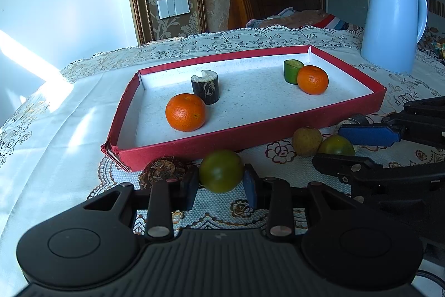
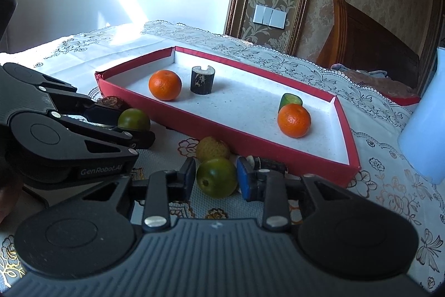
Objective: Organize fruits
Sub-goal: 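Carry the lime with the left gripper while the right carries its lime into the tray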
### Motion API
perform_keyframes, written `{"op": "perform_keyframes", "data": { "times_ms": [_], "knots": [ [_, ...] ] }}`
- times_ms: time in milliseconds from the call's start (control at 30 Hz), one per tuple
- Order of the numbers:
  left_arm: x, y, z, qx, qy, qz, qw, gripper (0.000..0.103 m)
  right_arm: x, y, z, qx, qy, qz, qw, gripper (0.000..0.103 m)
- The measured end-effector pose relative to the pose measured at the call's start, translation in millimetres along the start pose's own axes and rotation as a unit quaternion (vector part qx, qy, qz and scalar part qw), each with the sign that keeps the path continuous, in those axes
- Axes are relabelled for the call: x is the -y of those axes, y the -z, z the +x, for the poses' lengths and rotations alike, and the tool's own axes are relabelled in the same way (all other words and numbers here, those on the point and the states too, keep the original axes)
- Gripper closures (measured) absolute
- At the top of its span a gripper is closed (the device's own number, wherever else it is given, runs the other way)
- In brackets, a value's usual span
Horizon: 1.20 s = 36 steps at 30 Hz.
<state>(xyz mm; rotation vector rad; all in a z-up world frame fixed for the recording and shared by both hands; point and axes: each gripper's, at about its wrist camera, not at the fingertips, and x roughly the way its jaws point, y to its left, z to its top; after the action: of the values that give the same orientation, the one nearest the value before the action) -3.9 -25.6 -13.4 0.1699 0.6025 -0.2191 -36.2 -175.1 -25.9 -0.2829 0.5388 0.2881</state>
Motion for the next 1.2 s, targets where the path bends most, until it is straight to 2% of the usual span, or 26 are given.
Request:
{"op": "perform_keyframes", "data": {
  "times_ms": [433, 700, 767, 1000, 1200],
  "knots": [
    [2, 1, -3, 0.008, -0.002, 0.000, 1.0000, 0.070, 5, 1, -4, 0.009, -0.007, 0.020, 1.000, 0.074],
    [6, 1, -24, 0.069, -0.022, 0.008, 0.9973, 0.071, 15, -3, -27, 0.055, 0.003, 0.049, 0.997, 0.074],
    [5, -1, -28, 0.078, -0.017, 0.005, 0.9968, 0.071, 21, -7, -30, 0.063, 0.011, 0.057, 0.996, 0.074],
    [0, -20, -22, 0.066, -0.009, -0.017, 0.9977, 0.071, 40, -25, -16, 0.061, 0.037, 0.080, 0.994, 0.074],
    [-5, -46, 2, 0.052, -0.001, -0.046, 0.9976, 0.071, 55, -43, 13, 0.046, 0.050, 0.099, 0.993, 0.074]
  ]
}}
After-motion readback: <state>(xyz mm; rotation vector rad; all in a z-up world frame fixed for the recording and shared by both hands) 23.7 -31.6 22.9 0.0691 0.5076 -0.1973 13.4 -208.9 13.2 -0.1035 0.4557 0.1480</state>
